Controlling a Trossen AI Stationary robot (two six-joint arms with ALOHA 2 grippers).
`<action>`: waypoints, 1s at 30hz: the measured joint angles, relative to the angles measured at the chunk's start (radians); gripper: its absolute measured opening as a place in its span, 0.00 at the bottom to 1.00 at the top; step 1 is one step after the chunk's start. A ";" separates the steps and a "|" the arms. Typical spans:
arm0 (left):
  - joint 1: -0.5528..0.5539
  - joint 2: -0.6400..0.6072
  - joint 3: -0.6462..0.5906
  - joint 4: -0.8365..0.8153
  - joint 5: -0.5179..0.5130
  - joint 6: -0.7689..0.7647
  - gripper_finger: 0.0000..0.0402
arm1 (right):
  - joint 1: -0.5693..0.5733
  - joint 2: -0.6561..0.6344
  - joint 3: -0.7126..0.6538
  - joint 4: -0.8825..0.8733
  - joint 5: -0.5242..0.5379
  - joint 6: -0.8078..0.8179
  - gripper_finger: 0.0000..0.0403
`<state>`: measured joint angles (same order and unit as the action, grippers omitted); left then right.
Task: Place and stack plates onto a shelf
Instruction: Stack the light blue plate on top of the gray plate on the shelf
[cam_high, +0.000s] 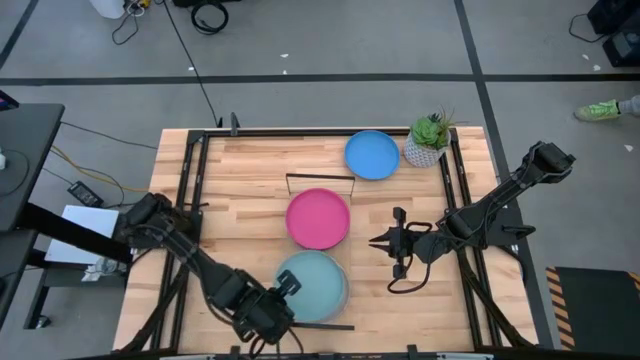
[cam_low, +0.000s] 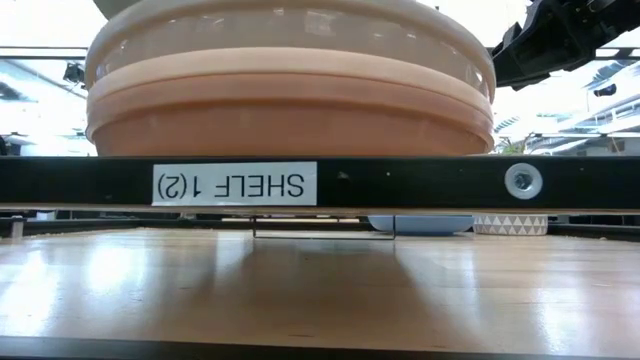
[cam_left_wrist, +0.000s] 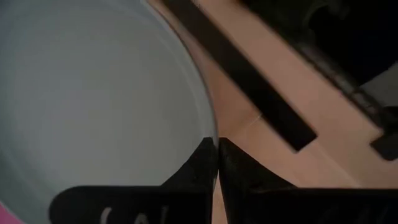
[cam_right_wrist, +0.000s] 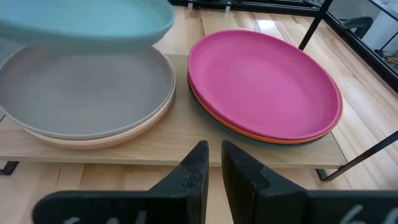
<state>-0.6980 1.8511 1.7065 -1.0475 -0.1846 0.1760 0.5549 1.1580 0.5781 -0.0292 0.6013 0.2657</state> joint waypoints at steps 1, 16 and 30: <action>0.010 0.000 0.000 0.007 0.022 0.015 0.04 | 0.000 0.000 0.000 0.000 -0.001 0.000 0.12; 0.049 0.015 -0.001 0.008 0.105 0.075 0.06 | 0.000 0.000 0.000 0.004 -0.002 0.010 0.12; 0.054 0.015 -0.001 0.070 0.108 0.069 0.22 | 0.000 0.000 0.000 0.007 -0.020 0.023 0.12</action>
<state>-0.6438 1.8664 1.7054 -0.9777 -0.0768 0.2454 0.5549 1.1580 0.5781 -0.0225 0.5816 0.2889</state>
